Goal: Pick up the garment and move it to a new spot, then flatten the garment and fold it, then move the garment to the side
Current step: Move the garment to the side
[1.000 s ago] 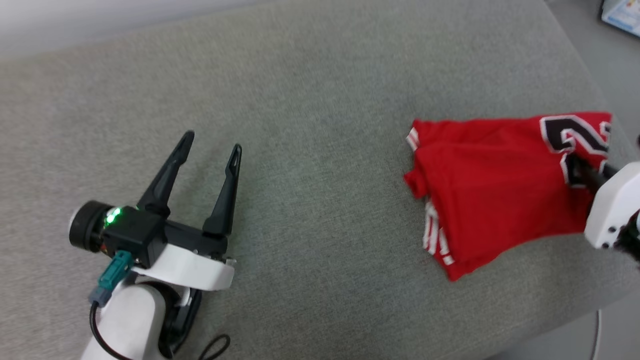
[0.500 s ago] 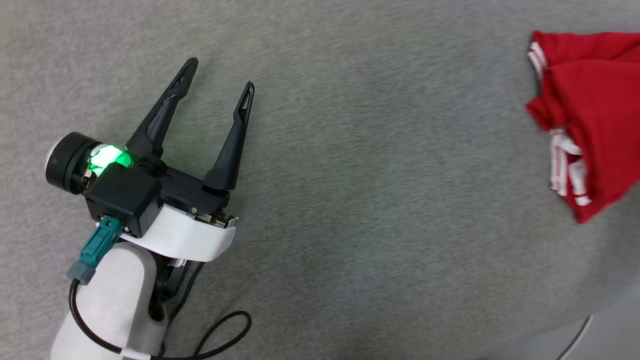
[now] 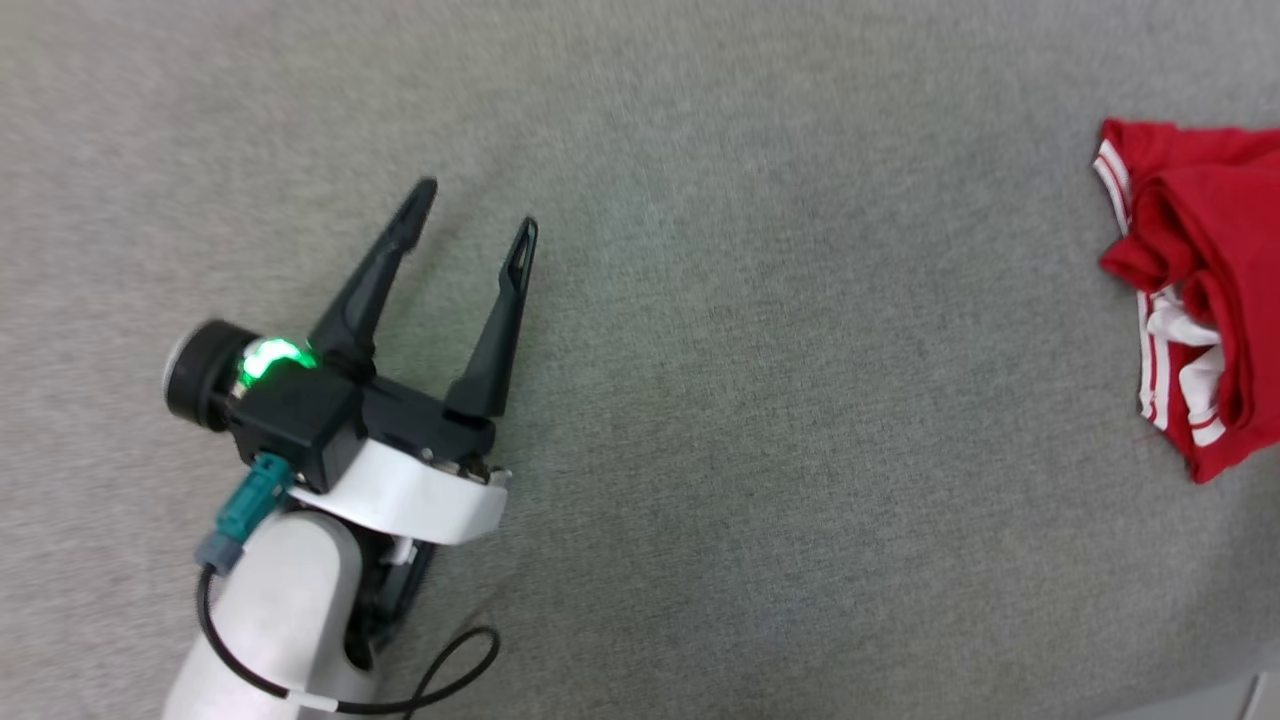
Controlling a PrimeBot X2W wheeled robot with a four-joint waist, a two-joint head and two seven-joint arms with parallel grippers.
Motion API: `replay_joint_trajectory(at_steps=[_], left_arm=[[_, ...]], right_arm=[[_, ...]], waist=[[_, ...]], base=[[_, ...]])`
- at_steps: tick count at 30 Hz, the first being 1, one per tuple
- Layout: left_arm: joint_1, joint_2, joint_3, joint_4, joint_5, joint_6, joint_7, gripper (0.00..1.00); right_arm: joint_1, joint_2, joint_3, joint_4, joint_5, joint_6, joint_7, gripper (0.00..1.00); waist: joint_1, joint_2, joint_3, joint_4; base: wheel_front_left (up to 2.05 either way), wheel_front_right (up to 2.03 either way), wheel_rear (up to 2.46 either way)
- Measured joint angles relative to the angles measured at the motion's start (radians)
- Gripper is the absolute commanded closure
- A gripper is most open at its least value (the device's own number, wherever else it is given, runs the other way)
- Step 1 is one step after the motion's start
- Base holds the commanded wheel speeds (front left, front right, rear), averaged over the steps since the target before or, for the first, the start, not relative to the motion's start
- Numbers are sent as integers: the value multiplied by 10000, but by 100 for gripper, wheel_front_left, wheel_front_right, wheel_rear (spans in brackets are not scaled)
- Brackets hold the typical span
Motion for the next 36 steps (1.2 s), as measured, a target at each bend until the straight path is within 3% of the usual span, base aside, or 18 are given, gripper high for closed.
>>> replay_joint_trajectory(at_steps=[10,24,36], left_arm=[[1134,-623,146,980,-527,439,-270,0],[2621,-702,988,2134,-890,951,-359,0],[3654,-571,1434,2773,-1051,1091,-372,0]], right_arm=[[2752,788,623,-1885,499,-2,-713,0],[5168,2094,2554,-4171,1383,-2,-777,0],[6954,2462,3960,-5714,1643,-2,-600,0]], waist=[[-3,1,-1910,709],[-4,1,-3903,1978],[-3,1,-5112,2101]], base=[[0,0,0],[0,0,0],[0,0,0]])
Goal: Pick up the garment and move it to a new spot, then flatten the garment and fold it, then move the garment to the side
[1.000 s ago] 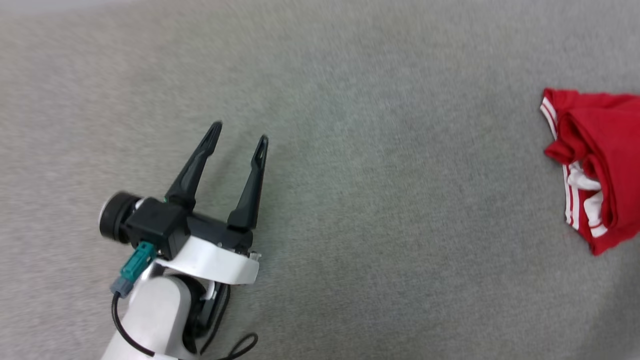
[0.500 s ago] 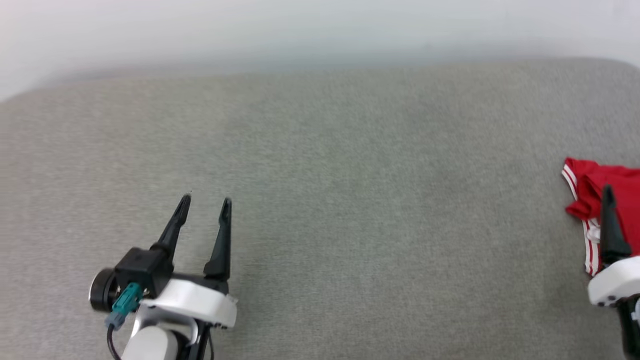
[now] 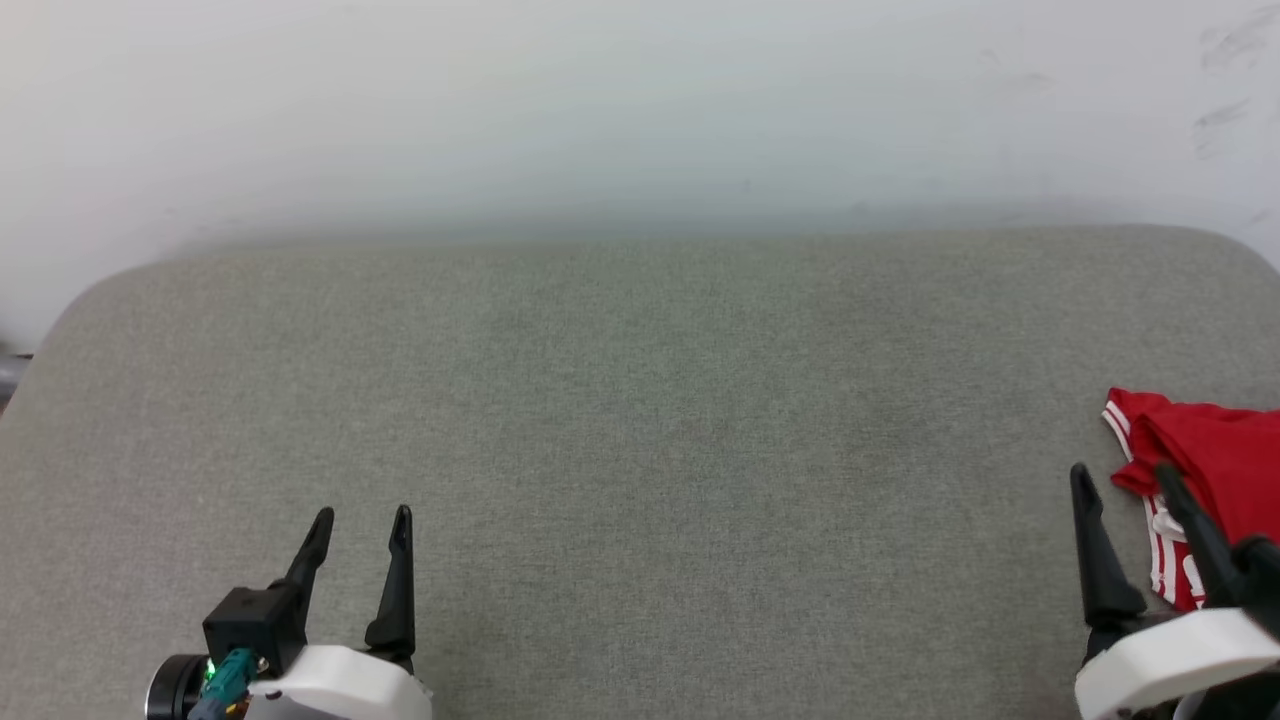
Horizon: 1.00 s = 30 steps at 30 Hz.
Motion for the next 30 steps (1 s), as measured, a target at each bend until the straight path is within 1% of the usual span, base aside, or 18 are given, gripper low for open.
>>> replay_joint_trajectory(at_steps=[7,15,27,28,30], left_arm=[[347,-56,44,17,-56,48,0,0],[389,-165,-15,119,-52,69,0,0],[317,-242,-123,314,-27,-50,0,0],[329,-255,-134,355,-29,-48,4,100],[428,-328,-146,529,-65,-48,33,100]], right_arm=[[724,98,320,-276,6,0,96,0],[752,142,468,-290,4,0,81,0],[696,105,522,-192,6,0,59,0],[707,105,522,-163,6,0,63,100],[766,127,531,33,8,0,73,100]], waist=[[0,0,-370,-183],[1,0,-448,-167],[2,0,-403,-48],[1,0,-400,-37],[2,0,-400,-36]], base=[[0,0,0],[0,0,0],[0,0,0],[0,0,0],[0,0,0]])
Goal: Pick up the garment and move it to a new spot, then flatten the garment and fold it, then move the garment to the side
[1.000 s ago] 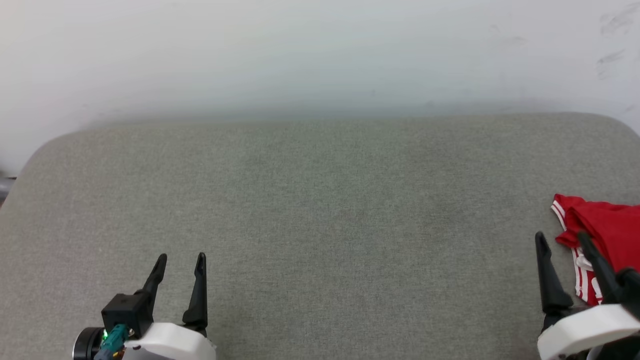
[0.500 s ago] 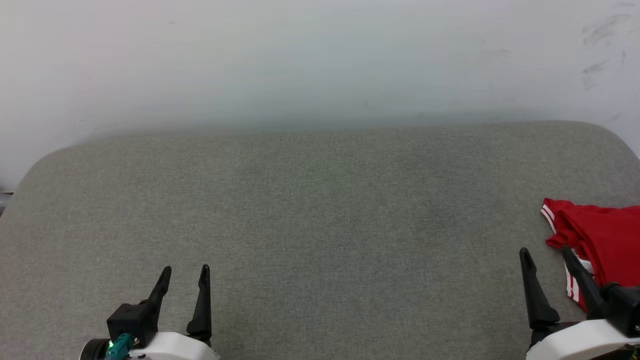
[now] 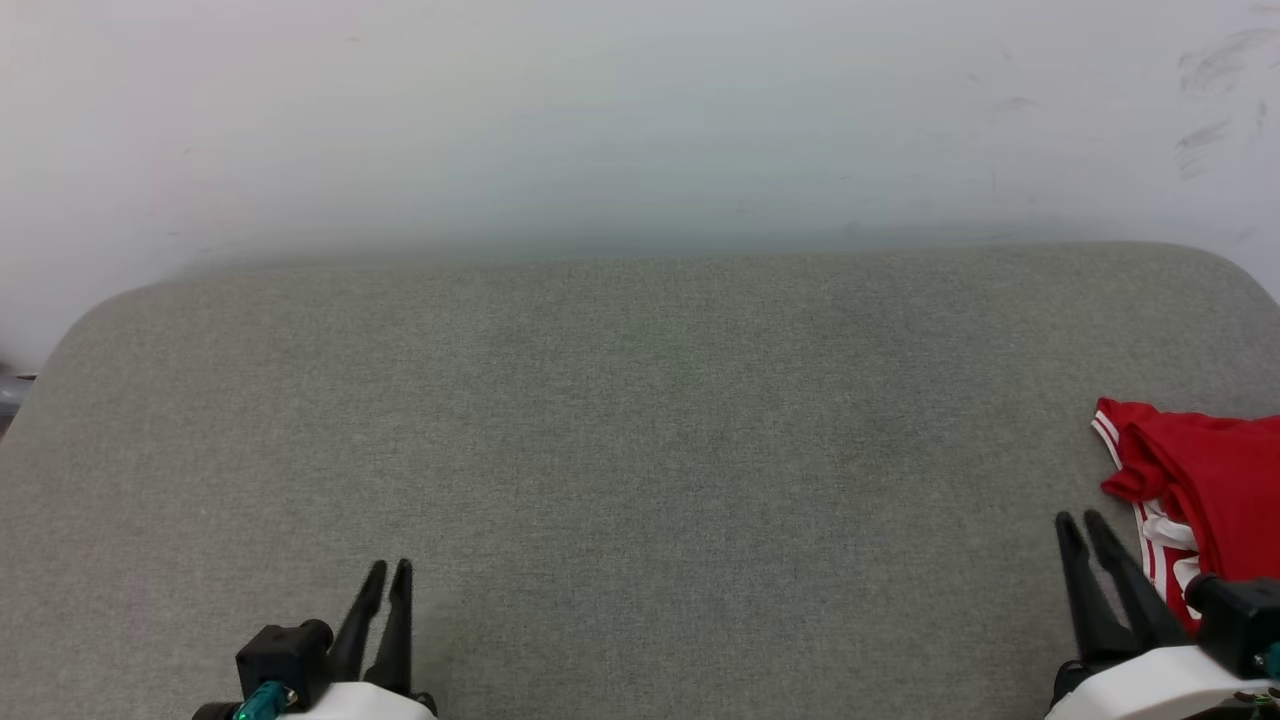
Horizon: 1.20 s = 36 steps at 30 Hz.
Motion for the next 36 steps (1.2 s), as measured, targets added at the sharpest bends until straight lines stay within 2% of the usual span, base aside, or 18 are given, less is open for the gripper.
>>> replay_joint_trajectory(at_steps=[36], left_arm=[[-351,-577,1093,155,-5193,-619,1534,100]], right_arm=[[-779,27,-81,1626,5967,0,322,100]], waist=[[0,0,58,55]], base=[[0,0,0]])
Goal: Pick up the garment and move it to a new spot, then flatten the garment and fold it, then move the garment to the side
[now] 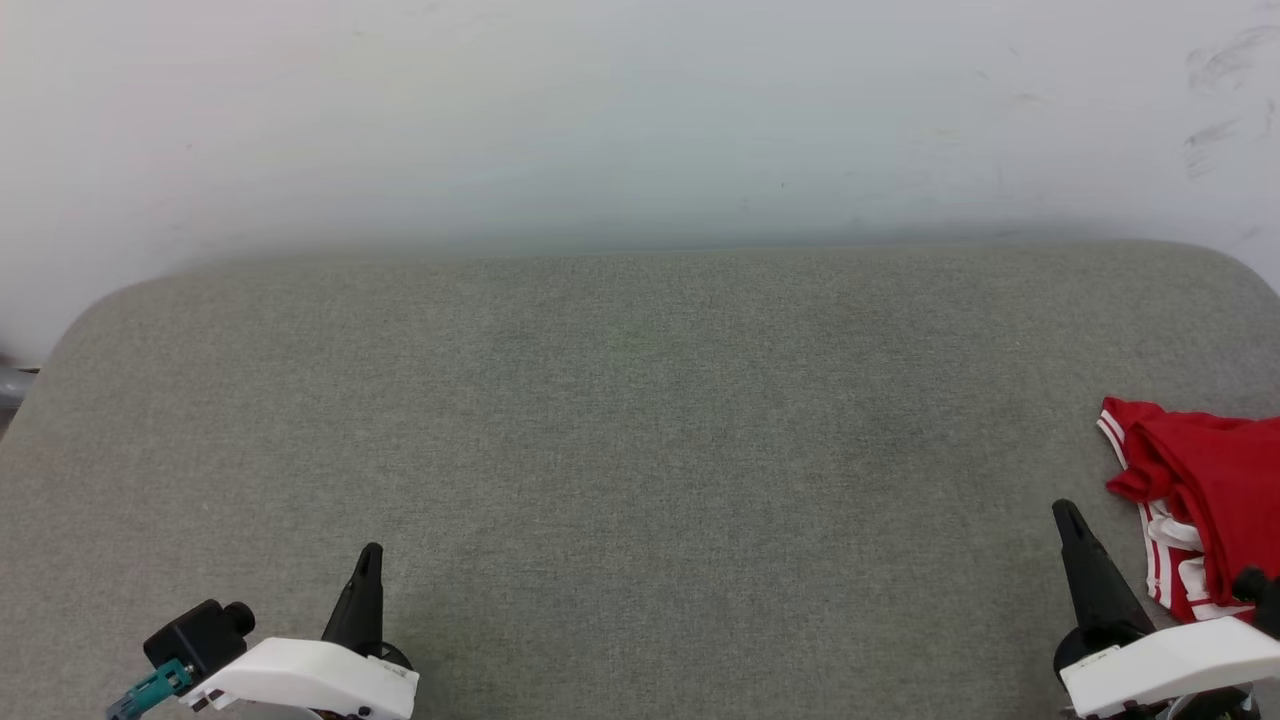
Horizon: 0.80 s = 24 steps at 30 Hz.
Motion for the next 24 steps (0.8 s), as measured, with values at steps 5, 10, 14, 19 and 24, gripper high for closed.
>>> replay_joint_trajectory(at_steps=[5,10,14,19,24], left_arm=[[-69,-79,140,2,-594,-84,178,100],[-156,-125,267,4,-1166,-148,334,100],[-186,-161,349,8,-1599,-190,458,100],[-250,-203,481,12,-2115,-263,619,100],[-323,-267,589,13,-2594,-314,757,100]], right_arm=[[-166,2,-12,148,688,0,27,100],[-250,6,-21,334,1338,-2,42,100],[-342,8,-29,443,1825,-2,88,100],[-420,12,-40,616,2424,-2,119,100],[-568,15,-44,736,2984,-2,151,100]], waist=[[1,0,9,8],[0,0,17,15],[0,0,23,22],[1,0,31,29],[0,0,39,37]], base=[[0,0,0],[0,0,0],[0,0,0],[0,0,0],[0,0,0]])
